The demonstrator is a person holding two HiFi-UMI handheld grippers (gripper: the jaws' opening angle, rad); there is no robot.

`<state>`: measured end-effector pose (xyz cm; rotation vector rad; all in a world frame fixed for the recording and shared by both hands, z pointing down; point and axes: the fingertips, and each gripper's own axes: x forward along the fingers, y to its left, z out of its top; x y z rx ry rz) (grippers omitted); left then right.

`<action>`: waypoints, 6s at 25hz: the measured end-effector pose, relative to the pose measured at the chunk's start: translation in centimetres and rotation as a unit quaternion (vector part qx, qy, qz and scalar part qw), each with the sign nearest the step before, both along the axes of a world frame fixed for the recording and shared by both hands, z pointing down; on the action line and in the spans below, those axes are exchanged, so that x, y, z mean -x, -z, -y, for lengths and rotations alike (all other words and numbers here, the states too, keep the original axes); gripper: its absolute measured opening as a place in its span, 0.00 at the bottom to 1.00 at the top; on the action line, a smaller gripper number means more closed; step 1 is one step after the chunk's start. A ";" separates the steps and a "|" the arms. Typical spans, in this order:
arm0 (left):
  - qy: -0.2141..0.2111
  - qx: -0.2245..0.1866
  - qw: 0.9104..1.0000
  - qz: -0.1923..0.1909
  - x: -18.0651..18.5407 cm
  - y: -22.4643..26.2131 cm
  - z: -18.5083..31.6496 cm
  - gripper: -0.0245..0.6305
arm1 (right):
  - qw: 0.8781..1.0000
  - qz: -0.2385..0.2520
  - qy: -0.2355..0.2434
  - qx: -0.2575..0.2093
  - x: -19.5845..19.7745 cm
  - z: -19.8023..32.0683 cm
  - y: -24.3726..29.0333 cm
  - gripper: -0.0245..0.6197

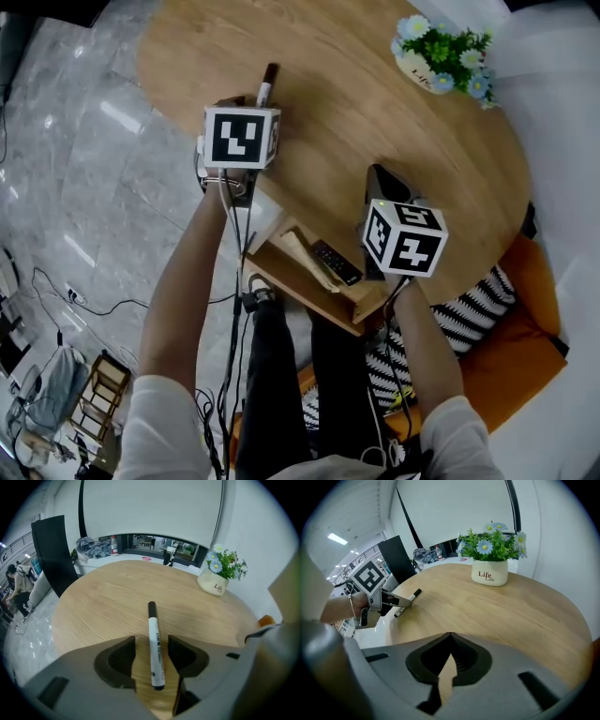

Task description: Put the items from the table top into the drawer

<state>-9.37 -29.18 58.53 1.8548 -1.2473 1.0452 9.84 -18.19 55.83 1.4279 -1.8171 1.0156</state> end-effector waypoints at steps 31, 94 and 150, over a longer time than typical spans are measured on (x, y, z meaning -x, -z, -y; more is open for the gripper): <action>0.066 -0.001 0.997 -0.031 1.1 2.2 -7.3 0.13 | 1.000 -0.019 0.001 -0.001 -0.8 -4.1 1.2 0.03; 0.049 0.026 0.988 -0.147 -0.6 11.8 -32.7 0.30 | 0.994 -0.034 -0.105 0.002 -1.6 -24.8 10.1 0.03; -0.070 -0.197 0.963 -0.169 1.6 52.7 -30.2 0.06 | 0.969 -0.064 -0.164 -0.174 0.0 -27.1 48.7 0.03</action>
